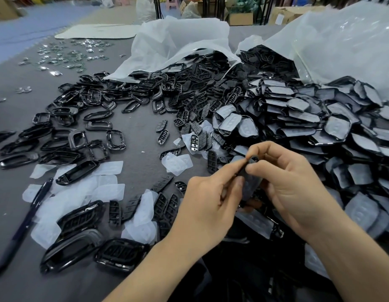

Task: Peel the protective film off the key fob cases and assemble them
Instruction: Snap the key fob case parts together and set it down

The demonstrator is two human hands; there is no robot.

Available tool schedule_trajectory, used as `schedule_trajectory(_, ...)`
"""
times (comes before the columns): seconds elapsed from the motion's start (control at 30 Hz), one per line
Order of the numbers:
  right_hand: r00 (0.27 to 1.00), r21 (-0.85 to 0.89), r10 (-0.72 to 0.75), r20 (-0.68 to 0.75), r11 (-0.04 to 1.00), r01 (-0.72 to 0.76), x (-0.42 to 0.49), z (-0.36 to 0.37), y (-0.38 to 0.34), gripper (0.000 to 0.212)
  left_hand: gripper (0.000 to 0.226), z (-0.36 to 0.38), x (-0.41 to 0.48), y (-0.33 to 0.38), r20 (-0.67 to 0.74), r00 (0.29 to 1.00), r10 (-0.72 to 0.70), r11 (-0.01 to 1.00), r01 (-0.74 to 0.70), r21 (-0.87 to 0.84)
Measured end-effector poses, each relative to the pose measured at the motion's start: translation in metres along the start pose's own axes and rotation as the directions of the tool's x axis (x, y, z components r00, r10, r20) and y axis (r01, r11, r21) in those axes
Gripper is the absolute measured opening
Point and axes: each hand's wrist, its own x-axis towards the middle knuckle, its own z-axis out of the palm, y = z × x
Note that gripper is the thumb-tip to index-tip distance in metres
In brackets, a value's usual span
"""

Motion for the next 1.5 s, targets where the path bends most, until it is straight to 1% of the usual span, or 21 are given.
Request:
schedule_trajectory(0.13,1.0,-0.011,0.002,-0.008,1.0,-0.002,-0.001,0.002,-0.001,0.037,0.039,-0.001,-0.001,0.0,-0.018,0.999,0.041,0.998,-0.04,0.042)
schedule_trajectory(0.23,1.0,-0.013,0.004,-0.007,1.0,-0.004,-0.001,0.001,0.001,0.037,0.042,0.001,-0.002,-0.001,-0.02,0.999,0.038,0.998,-0.037,0.042)
schedule_trajectory(0.37,1.0,0.004,0.004,-0.004,1.0,-0.004,0.001,0.001,0.002,0.02,0.041,0.001,-0.003,0.001,-0.003,0.999,0.042,0.997,-0.041,0.066)
schedule_trajectory(0.4,1.0,0.008,0.006,-0.001,1.0,-0.006,0.0,0.002,0.002,0.019,0.041,0.001,-0.003,0.001,-0.002,0.999,0.042,0.997,-0.042,0.069)
schedule_trajectory(0.47,1.0,0.01,0.008,0.002,1.0,-0.008,0.001,0.003,0.002,0.022,0.04,0.001,-0.003,0.001,-0.01,0.999,0.039,0.996,-0.038,0.076)
schedule_trajectory(0.57,1.0,0.023,0.013,-0.025,1.0,-0.013,0.0,0.003,0.001,0.037,0.038,0.003,-0.003,-0.001,-0.033,0.999,0.024,0.997,-0.022,0.068)
schedule_trajectory(0.6,0.999,0.025,0.01,-0.036,1.0,-0.009,-0.001,0.003,0.0,0.038,0.038,0.003,-0.003,-0.001,-0.031,0.999,0.024,0.998,-0.022,0.058)
schedule_trajectory(0.7,0.998,0.026,-0.01,-0.067,1.0,0.011,-0.003,0.003,-0.002,0.037,0.037,0.002,-0.004,0.0,0.007,1.0,0.005,1.0,-0.005,0.004)
schedule_trajectory(0.87,0.988,-0.026,-0.055,-0.144,0.998,0.052,-0.004,0.006,-0.002,0.037,0.038,-0.001,-0.003,0.004,-0.008,1.0,0.011,0.997,-0.01,0.074)
schedule_trajectory(0.93,0.986,-0.03,-0.055,-0.157,0.998,0.05,-0.003,0.006,0.0,0.032,0.037,0.0,-0.002,0.003,-0.016,1.0,0.009,0.996,-0.008,0.086)
schedule_trajectory(1.0,0.986,-0.044,-0.053,-0.156,0.998,0.047,-0.002,0.004,0.0,0.022,0.036,0.0,-0.002,0.003,-0.019,1.0,0.005,0.997,-0.004,0.071)
schedule_trajectory(1.03,0.987,-0.047,-0.052,-0.154,0.998,0.045,-0.001,0.002,0.001,0.02,0.034,0.0,-0.003,0.003,-0.023,1.0,0.003,0.999,-0.002,0.032)
schedule_trajectory(1.07,0.988,-0.038,-0.043,-0.149,0.999,0.038,-0.001,0.001,0.0,0.019,0.032,0.0,-0.004,0.003,-0.01,1.0,-0.023,0.997,0.022,-0.068)
schedule_trajectory(1.1,0.991,-0.011,-0.034,-0.131,0.999,0.033,0.0,-0.001,-0.001,0.015,0.03,-0.001,-0.004,0.003,0.031,0.996,-0.08,0.968,0.085,-0.238)
schedule_trajectory(1.13,0.994,0.025,-0.016,-0.11,1.0,0.019,0.0,-0.001,-0.003,0.005,0.029,-0.001,-0.004,0.005,0.099,0.985,-0.141,0.899,0.169,-0.403)
schedule_trajectory(1.17,0.995,0.05,-0.006,-0.097,0.999,0.011,0.0,-0.003,-0.004,0.009,0.029,-0.002,-0.004,0.007,0.158,0.968,-0.195,0.816,0.25,-0.521)
schedule_trajectory(1.2,0.996,0.065,0.011,-0.09,0.998,-0.005,0.0,-0.004,-0.006,0.017,0.029,-0.002,-0.003,0.008,0.188,0.954,-0.233,0.754,0.299,-0.584)
schedule_trajectory(1.27,0.996,0.08,0.03,-0.085,0.996,-0.023,0.001,-0.005,-0.007,0.025,0.03,-0.002,-0.002,0.011,0.213,0.937,-0.278,0.69,0.349,-0.634)
schedule_trajectory(1.37,0.996,0.092,0.045,-0.078,0.995,-0.037,0.001,-0.004,-0.007,0.03,0.03,-0.003,-0.001,0.013,0.244,0.921,-0.303,0.639,0.386,-0.666)
schedule_trajectory(1.43,0.995,0.091,0.047,-0.085,0.995,-0.039,0.001,-0.004,-0.006,0.028,0.026,-0.004,0.0,0.013,0.254,0.916,-0.311,0.619,0.398,-0.677)
schedule_trajectory(1.5,0.995,0.095,0.046,-0.089,0.995,-0.037,0.001,-0.003,-0.005,0.02,0.026,-0.004,0.001,0.013,0.273,0.91,-0.312,0.589,0.411,-0.696)
